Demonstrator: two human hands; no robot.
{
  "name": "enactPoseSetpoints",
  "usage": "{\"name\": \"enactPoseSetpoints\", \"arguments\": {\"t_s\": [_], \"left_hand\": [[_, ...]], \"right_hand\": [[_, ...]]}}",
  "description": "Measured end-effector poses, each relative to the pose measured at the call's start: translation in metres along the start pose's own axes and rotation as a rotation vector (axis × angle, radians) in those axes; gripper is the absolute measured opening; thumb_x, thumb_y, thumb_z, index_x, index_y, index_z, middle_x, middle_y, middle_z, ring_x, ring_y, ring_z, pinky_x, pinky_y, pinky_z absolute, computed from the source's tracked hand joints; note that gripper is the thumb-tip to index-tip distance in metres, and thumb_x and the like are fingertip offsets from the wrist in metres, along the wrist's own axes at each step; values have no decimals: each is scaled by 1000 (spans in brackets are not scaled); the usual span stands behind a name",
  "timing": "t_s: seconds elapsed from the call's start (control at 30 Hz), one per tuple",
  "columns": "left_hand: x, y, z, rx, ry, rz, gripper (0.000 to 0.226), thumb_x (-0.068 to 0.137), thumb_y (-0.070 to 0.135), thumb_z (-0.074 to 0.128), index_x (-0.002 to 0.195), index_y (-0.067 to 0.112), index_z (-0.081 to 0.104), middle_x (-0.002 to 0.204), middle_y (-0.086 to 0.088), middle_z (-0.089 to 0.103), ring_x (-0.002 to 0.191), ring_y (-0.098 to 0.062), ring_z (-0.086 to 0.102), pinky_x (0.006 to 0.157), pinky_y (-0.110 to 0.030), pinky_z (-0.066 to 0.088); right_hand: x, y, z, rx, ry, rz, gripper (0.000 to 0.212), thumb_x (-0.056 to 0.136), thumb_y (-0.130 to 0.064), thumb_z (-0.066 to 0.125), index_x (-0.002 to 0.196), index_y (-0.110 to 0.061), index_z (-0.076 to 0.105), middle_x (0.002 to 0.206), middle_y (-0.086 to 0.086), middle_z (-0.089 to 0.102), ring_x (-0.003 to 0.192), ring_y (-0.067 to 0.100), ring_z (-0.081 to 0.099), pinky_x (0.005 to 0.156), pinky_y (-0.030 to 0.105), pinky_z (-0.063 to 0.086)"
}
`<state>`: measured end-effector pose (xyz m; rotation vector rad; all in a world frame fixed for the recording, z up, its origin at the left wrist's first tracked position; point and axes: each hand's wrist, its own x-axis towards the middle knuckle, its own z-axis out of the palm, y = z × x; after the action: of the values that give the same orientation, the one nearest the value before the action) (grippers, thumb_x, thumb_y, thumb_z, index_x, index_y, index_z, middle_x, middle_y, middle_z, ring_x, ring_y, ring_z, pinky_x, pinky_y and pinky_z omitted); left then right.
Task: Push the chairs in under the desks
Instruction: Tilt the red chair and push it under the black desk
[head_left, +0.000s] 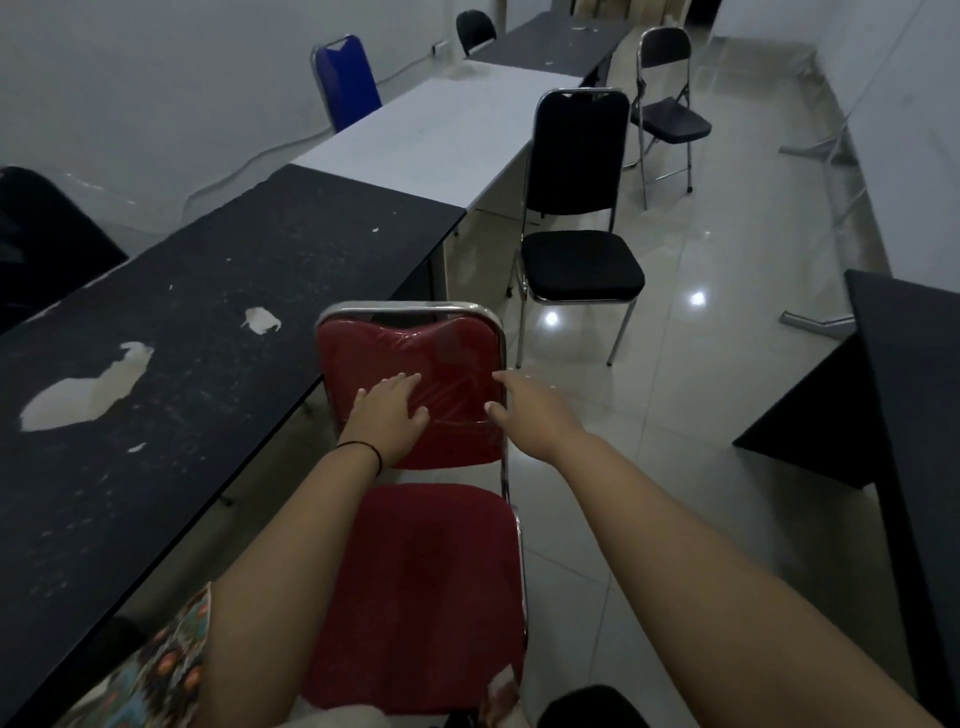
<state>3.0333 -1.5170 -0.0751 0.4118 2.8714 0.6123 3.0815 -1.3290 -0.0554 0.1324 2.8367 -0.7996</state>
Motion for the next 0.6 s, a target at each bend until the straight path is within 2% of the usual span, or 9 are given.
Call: {"name": "enactPoseSetpoints", "arguments": {"t_s": [0.13, 0.37, 0.5, 0.6], "left_hand": [[21, 0, 3, -18, 28, -77, 54, 93, 27, 48, 144, 17, 32, 151, -7, 30, 141, -20, 23, 116, -45, 10], [62, 27, 15, -47, 141, -252, 53, 93, 27, 47, 144, 18, 32, 151, -7, 29, 141, -23, 23, 116, -45, 9], [79, 54, 30, -19, 226, -338, 52, 94, 27, 46, 144, 18, 33, 152, -5, 28, 141, -22, 20, 116, -43, 9], [92, 71, 42, -4, 286, -390, 51, 94, 25, 45, 143, 18, 34, 152, -4, 28, 142, -21, 18, 116, -41, 8]], "right_hand": [[30, 9, -8, 17, -48, -66, 56, 98, -33, 48, 148, -19, 26, 157, 7, 21, 143, 23, 25, 118, 48, 12], [104, 37, -42, -148, -118, -271, 58, 97, -34, 49, 148, -18, 27, 156, 6, 23, 141, 23, 27, 116, 45, 20], [142, 56, -64, -265, -180, -421, 58, 98, -32, 45, 150, -19, 22, 159, 3, 12, 144, 23, 17, 116, 46, 15], [165, 68, -72, -272, -246, -488, 55, 99, -30, 44, 149, -23, 22, 160, 2, 10, 145, 23, 15, 117, 46, 12]]}}
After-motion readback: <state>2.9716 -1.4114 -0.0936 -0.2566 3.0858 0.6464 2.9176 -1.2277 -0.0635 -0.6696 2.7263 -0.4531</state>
